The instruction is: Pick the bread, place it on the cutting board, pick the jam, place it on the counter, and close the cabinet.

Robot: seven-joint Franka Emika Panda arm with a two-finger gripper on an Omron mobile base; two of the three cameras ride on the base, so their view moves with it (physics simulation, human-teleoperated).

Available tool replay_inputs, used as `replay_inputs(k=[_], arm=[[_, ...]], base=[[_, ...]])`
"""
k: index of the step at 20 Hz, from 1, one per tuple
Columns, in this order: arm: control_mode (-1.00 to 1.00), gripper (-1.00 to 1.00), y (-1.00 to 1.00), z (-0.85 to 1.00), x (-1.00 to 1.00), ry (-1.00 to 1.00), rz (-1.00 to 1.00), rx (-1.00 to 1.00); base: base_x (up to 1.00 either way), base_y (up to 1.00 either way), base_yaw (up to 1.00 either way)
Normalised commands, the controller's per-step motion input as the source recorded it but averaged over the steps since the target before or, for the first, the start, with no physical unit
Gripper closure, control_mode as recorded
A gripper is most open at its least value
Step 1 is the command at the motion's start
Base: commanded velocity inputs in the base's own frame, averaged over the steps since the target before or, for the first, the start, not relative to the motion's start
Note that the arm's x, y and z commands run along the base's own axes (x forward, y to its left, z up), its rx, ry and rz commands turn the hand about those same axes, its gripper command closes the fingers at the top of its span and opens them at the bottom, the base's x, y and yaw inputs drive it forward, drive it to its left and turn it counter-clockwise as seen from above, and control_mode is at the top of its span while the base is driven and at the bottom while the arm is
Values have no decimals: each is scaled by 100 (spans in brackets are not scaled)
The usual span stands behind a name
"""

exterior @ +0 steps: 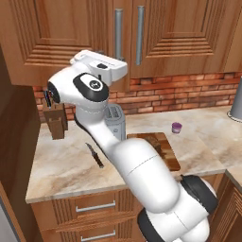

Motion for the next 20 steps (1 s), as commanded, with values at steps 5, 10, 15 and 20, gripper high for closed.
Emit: replay_inputs(k=[5,10,15,20], arm=[[-100,-100,-51,0,29,0,2,1],[-100,-100,-38,0,26,0,1,0],[-100,-100,-28,0,27,0,2,0],[-100,-100,-18,-3,29,0,1,0]], base=[[0,0,0],[0,0,0],[0,0,0],[0,0,0]])
